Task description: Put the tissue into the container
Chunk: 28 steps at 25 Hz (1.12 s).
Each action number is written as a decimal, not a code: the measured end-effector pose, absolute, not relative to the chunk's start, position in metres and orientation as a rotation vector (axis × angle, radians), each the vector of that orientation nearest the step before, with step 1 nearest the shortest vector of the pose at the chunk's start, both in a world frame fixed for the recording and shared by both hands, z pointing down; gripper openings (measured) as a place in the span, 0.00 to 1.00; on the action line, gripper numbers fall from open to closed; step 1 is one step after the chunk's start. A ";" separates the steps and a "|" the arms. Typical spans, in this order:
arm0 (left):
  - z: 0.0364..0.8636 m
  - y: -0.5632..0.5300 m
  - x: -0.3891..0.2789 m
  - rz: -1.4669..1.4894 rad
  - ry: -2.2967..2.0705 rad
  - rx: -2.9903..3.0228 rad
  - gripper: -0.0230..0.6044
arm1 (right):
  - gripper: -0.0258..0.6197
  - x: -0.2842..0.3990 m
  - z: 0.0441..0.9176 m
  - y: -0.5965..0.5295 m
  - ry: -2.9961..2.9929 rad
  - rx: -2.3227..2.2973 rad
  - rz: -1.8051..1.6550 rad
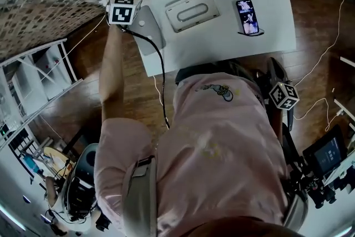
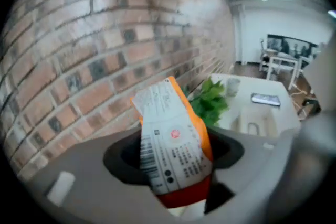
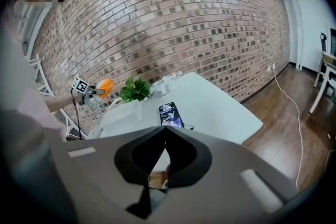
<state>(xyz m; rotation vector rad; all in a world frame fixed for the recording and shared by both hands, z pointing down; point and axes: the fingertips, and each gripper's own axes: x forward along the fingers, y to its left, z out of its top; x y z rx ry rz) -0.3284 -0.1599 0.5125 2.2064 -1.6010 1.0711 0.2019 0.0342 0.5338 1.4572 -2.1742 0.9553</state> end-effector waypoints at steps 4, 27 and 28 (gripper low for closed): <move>0.448 -0.096 -0.223 1.140 -1.229 2.702 0.53 | 0.04 0.193 0.533 0.013 -2.244 1.355 0.922; 0.522 -0.076 -0.113 1.418 -1.008 2.645 0.96 | 0.04 0.289 0.553 0.000 -2.353 1.410 1.203; 0.490 -0.077 -0.113 1.275 -1.144 2.634 0.96 | 0.04 0.289 0.542 -0.007 -2.378 1.409 1.188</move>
